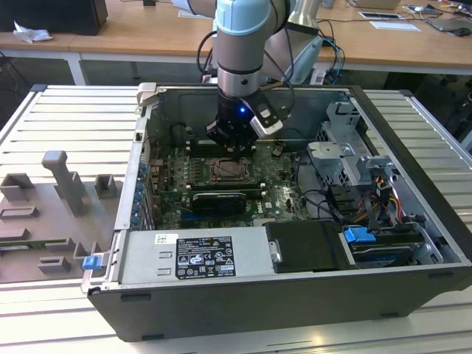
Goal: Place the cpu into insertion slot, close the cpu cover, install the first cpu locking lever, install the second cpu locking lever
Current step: 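Install the first cpu locking lever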
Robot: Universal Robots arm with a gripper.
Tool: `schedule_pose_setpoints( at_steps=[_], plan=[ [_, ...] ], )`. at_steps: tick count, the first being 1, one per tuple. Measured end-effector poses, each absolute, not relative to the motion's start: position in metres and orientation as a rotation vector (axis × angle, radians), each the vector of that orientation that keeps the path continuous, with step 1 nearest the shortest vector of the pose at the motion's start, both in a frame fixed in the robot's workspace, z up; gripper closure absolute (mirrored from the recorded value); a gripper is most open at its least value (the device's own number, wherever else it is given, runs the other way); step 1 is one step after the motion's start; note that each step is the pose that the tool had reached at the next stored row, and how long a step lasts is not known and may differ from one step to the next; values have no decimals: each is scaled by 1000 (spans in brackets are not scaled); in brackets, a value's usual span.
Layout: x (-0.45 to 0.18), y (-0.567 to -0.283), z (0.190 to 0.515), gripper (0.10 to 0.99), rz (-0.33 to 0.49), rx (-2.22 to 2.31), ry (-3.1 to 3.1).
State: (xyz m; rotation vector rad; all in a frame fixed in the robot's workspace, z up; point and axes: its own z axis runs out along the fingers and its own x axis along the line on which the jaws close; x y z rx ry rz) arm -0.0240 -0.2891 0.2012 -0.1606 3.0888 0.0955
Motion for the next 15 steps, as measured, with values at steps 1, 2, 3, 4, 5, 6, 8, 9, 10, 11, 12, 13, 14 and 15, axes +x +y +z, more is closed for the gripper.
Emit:
schedule_pose_setpoints(
  at_steps=[1,2,3,4,5,6,8,9,10,11,12,13,14,15],
  plan=[
    [-24,-289,202,980,97,-161,3088],
    [-24,-289,202,980,97,-161,3088],
    [-24,-289,203,980,97,-161,3088],
    [-24,-289,204,980,97,-161,3088],
    [-24,-289,205,980,97,-161,3088],
    [-24,-289,205,980,97,-161,3088],
    [-24,-289,205,980,97,-161,3088],
    [-24,-289,205,980,96,-161,3088],
    [-24,-289,204,980,96,-161,3089],
    [-24,-289,204,980,94,-161,3089],
    [-24,-289,204,980,94,-161,3089],
    [-24,-289,204,980,93,-161,3089],
    [-24,-289,204,980,92,-161,3089],
    [-24,-289,203,980,83,-161,3089]
  ],
)
